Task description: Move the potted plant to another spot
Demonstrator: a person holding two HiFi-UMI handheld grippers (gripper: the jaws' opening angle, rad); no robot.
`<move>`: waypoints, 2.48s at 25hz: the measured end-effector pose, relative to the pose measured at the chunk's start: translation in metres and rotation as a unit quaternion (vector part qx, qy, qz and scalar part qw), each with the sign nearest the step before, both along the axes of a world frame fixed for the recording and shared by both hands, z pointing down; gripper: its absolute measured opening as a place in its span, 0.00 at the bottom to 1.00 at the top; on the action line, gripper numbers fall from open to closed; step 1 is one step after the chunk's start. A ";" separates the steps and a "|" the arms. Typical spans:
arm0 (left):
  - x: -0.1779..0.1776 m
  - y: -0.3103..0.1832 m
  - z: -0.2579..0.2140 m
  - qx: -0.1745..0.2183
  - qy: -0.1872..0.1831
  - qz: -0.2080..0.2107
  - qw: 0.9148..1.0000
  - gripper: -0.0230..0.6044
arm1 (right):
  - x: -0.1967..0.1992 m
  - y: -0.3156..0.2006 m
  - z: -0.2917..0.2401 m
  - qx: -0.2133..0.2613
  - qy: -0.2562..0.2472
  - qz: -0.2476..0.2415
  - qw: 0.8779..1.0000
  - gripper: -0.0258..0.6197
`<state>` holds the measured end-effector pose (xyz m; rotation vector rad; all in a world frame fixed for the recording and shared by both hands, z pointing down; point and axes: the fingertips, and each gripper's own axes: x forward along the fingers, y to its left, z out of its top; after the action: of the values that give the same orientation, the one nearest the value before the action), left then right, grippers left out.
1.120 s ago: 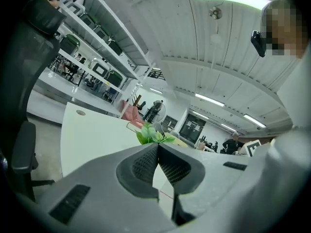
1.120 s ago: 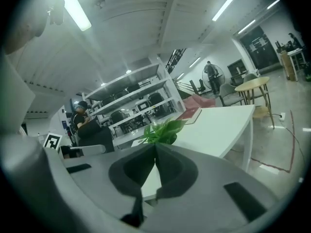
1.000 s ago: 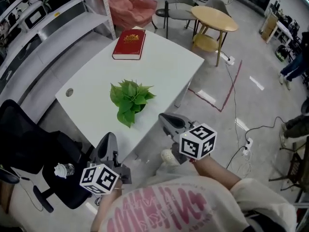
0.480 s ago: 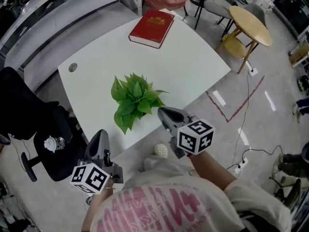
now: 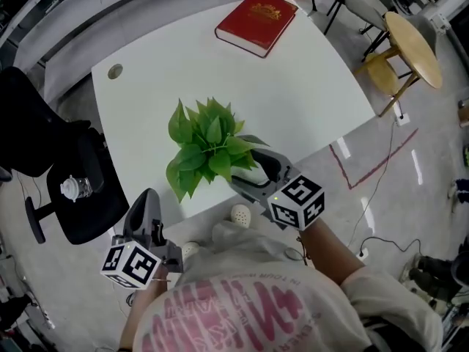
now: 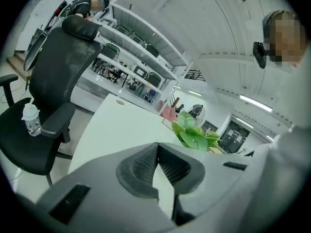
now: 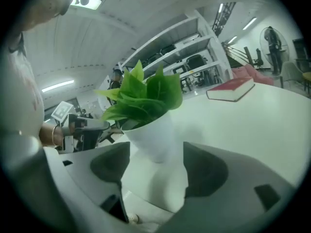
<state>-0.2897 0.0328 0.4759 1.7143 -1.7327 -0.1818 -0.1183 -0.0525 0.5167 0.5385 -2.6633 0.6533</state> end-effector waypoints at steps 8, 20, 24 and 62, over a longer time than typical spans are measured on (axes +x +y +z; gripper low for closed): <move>-0.005 0.002 -0.001 -0.011 -0.009 -0.021 1.000 0.04 | -0.028 0.002 -0.008 0.042 -0.017 -0.047 0.998 0.78; -0.008 0.006 0.008 -0.021 -0.006 -0.057 0.998 0.04 | -0.052 -0.012 -0.028 0.090 -0.050 -0.068 0.992 0.82; -0.004 0.006 0.011 -0.025 -0.004 -0.054 0.998 0.04 | -0.057 -0.012 -0.030 0.096 -0.055 -0.073 0.991 0.82; -0.004 -0.022 -0.006 0.029 0.020 -0.046 0.998 0.04 | -0.063 -0.022 -0.048 0.097 -0.032 -0.039 0.994 0.81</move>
<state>-0.2937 0.0105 0.4698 1.6608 -1.7944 -0.3075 -0.1815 -0.0750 0.4683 0.4681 -2.8101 0.3967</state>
